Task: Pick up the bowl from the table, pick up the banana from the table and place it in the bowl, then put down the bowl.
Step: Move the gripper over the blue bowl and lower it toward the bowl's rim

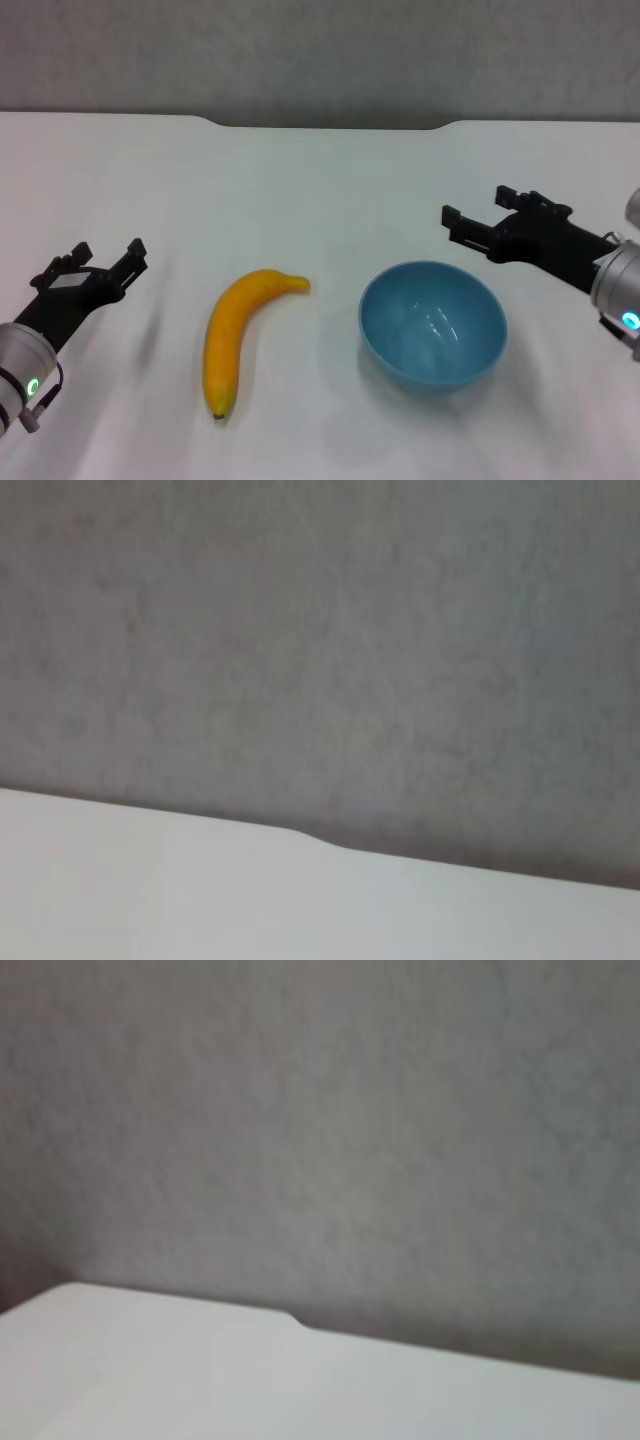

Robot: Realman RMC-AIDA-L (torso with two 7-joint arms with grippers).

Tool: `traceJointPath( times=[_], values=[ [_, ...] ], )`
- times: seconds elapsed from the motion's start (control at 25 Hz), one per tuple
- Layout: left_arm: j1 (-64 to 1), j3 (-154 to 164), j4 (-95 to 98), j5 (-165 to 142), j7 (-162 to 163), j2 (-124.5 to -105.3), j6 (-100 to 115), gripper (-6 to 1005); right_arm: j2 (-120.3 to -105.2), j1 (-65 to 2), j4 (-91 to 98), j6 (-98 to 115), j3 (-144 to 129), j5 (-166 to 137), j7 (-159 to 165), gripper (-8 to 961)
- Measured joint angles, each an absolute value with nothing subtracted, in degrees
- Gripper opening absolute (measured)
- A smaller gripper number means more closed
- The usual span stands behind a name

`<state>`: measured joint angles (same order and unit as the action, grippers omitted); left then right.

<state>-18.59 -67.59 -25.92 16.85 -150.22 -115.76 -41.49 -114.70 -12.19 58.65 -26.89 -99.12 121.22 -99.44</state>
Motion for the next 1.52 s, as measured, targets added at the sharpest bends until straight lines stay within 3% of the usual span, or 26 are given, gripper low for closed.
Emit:
traceJointPath(
  times=[0.24, 0.56, 0.96, 1.52],
  values=[
    [-18.7, -67.8, -25.9, 16.7, -150.4, -115.90, -40.8, 818, -114.78, -13.5, 63.2, -33.6, -89.8, 90.3, -69.4, 891],
    [-18.7, -67.9, -25.9, 16.7, -150.4, -116.08, -40.6, 818, -114.66, -15.0, 63.1, -39.4, -82.1, 80.0, -57.1, 891],
    [-18.7, -68.0, -26.1, 16.7, -150.5, -116.06, -40.9, 818, -114.70, -24.0, 61.9, -53.4, -71.3, 53.7, -39.4, 889],
    [-18.8, -68.5, -26.5, 16.8, -150.5, -116.10, -41.0, 818, -114.71, -34.5, 50.6, -58.2, -71.4, 46.7, -33.4, 887]
  ],
)
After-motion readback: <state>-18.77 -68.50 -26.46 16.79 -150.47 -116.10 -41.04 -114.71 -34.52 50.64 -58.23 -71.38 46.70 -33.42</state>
